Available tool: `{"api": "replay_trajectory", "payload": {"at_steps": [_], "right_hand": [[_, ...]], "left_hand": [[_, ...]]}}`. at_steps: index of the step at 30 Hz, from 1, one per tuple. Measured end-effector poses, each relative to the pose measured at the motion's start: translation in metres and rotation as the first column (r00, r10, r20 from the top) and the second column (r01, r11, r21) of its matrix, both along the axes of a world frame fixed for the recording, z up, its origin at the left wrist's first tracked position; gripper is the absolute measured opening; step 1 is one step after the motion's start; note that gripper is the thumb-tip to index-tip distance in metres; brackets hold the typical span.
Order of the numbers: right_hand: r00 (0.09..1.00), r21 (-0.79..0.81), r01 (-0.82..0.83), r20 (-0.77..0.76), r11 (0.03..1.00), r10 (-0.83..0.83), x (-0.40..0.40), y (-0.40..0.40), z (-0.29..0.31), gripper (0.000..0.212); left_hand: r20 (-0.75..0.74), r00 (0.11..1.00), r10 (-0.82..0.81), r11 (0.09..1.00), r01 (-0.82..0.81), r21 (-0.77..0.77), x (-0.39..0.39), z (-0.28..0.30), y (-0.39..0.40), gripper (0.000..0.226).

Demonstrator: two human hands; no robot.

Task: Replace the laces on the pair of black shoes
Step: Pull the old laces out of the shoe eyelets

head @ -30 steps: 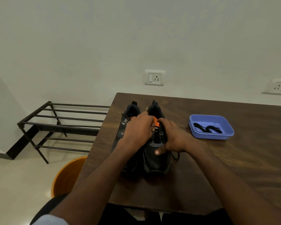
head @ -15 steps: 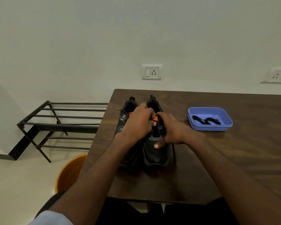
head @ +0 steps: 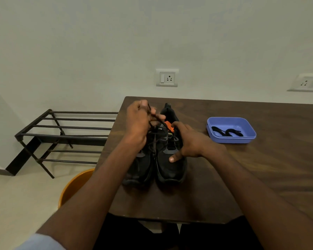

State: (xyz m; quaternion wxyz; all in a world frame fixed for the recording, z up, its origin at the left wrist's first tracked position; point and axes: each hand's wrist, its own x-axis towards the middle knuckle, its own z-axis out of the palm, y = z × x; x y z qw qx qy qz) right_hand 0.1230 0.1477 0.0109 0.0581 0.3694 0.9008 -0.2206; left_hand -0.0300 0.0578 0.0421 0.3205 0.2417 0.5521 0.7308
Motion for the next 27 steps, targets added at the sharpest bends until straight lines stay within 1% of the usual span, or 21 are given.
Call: {"api": "replay_trajectory", "payload": {"at_steps": [1,2,3,4,5,6,7,9,11,12,14,15,16,18,20,22,23,24,25,26,27], "right_hand": [[1.0,0.005,0.002,0.002,1.0,-0.002,0.0,0.0,0.0,0.136],[1.0,0.007,0.005,0.003,1.0,-0.005,0.0,0.0,0.0,0.136],[1.0,0.007,0.004,0.002,1.0,-0.004,0.0,0.0,0.0,0.136],[1.0,0.007,0.005,0.002,1.0,-0.005,0.0,0.0,0.0,0.136],[1.0,0.01,0.006,0.003,1.0,-0.006,0.0,0.0,0.0,0.136],[1.0,0.014,0.006,0.005,1.0,-0.007,0.0,-0.001,0.001,0.135],[1.0,0.018,0.007,0.007,1.0,-0.007,0.0,-0.001,0.0,0.135],[1.0,0.027,0.001,0.01,1.0,-0.002,0.0,-0.001,0.0,0.136],[1.0,0.027,0.001,0.011,1.0,-0.001,0.0,-0.001,0.001,0.136],[1.0,0.023,0.002,0.011,1.0,-0.002,0.0,-0.001,0.001,0.135],[1.0,0.019,0.001,0.008,1.0,-0.001,0.001,-0.002,0.002,0.134],[1.0,0.019,0.004,0.004,1.0,-0.004,0.001,-0.002,0.002,0.132],[1.0,0.02,0.007,-0.001,1.0,-0.007,0.001,-0.002,0.002,0.131],[1.0,0.017,0.011,-0.009,1.0,-0.011,0.0,-0.002,0.002,0.128],[1.0,0.015,0.016,-0.009,1.0,-0.016,-0.001,-0.002,0.003,0.127],[1.0,0.013,0.021,-0.006,1.0,-0.02,-0.001,-0.003,0.004,0.126],[1.0,0.011,0.022,-0.004,1.0,-0.022,-0.001,-0.003,0.004,0.125],[1.0,0.008,0.023,-0.004,1.0,-0.023,-0.001,-0.003,0.005,0.124],[1.0,0.005,0.025,-0.004,1.0,-0.025,-0.001,-0.003,0.005,0.124],[1.0,0.002,0.026,-0.005,1.0,-0.026,0.0,-0.003,0.005,0.124],[1.0,0.0,0.025,-0.006,1.0,-0.025,0.0,-0.003,0.005,0.124]], "left_hand": [[0.037,0.999,-0.007,1.0,0.008,-0.007,-0.003,0.001,-0.002,0.025],[-0.041,0.999,-0.001,0.998,-0.001,-0.066,-0.008,0.001,-0.002,0.023],[-0.223,0.975,-0.01,0.986,-0.027,-0.163,-0.012,-0.001,-0.002,0.021],[-0.446,0.893,-0.053,0.964,-0.071,-0.257,-0.016,-0.004,-0.001,0.016],[-0.634,0.764,-0.123,0.943,-0.11,-0.315,-0.018,-0.008,0.0,0.011],[-0.74,0.634,-0.226,0.922,-0.106,-0.372,-0.017,-0.013,0.001,0.006],[-0.778,0.524,-0.345,0.889,-0.082,-0.45,-0.015,-0.016,0.001,0.003],[-0.78,0.377,-0.499,0.824,-0.073,-0.562,-0.011,-0.023,0.002,0.006],[-0.814,0.281,-0.508,0.816,-0.147,-0.559,-0.009,-0.024,0.0,0.012],[-0.835,0.254,-0.489,0.822,-0.188,-0.538,-0.009,-0.025,0.001,0.012],[-0.868,0.212,-0.449,0.828,-0.265,-0.494,-0.008,-0.025,0.003,0.005],[-0.872,0.227,-0.434,0.83,-0.275,-0.485,-0.009,-0.026,0.004,0.004],[-0.868,0.288,-0.405,0.839,-0.261,-0.478,-0.009,-0.025,0.004,0.009],[-0.811,0.499,-0.307,0.862,-0.215,-0.458,-0.01,-0.025,0.005,0.016],[-0.657,0.73,-0.187,0.889,-0.158,-0.43,-0.008,-0.026,0.005,0.015],[-0.39,0.915,-0.102,0.932,-0.049,-0.359,0.003,-0.029,0.007,0.018],[-0.235,0.968,-0.087,0.948,0.008,-0.318,0.009,-0.029,0.007,0.021],[-0.094,0.992,-0.083,0.96,0.055,-0.273,0.015,-0.028,0.008,0.024],[0.022,0.996,-0.089,0.97,0.091,-0.224,0.018,-0.027,0.008,0.026],[0.092,0.991,-0.098,0.976,0.114,-0.187,0.02,-0.026,0.008,0.027],[0.124,0.987,-0.1,0.977,0.121,-0.174,0.019,-0.027,0.009,0.029]]}}
